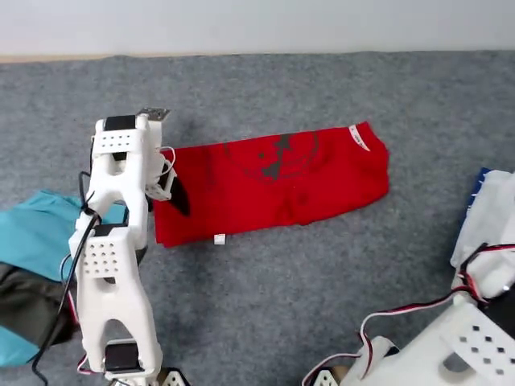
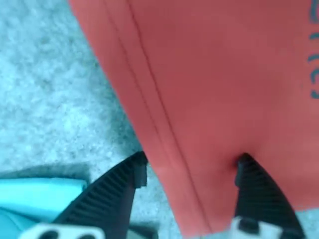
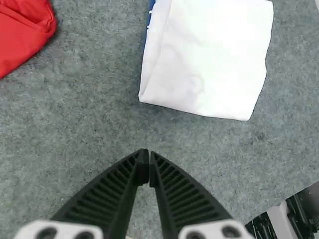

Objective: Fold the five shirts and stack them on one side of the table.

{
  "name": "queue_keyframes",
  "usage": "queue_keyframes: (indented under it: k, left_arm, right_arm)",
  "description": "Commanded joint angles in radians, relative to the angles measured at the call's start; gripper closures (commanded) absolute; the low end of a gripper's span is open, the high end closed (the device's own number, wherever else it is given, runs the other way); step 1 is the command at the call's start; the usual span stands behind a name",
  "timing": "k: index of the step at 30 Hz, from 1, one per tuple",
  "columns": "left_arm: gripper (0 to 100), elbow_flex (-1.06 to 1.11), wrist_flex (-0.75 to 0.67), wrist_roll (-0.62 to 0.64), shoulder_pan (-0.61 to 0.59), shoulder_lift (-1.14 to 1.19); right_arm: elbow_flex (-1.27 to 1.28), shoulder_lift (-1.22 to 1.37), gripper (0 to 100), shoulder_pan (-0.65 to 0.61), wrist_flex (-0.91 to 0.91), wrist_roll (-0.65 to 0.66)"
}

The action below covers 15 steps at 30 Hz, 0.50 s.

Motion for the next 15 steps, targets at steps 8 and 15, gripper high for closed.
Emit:
queue_keyframes:
  k: [8, 15]
  left_arm:
    - [94, -0.228, 0.052, 0.034, 0.086, 0.161]
    - [100, -0.317, 0.109, 0.02, 0.069, 0.193]
  right_arm:
    - [-0.002, -0.012, 99.0, 0.007, -0.007, 0.008]
    - [-0.002, -0.016, 99.0, 0.008, -0.024, 0.011]
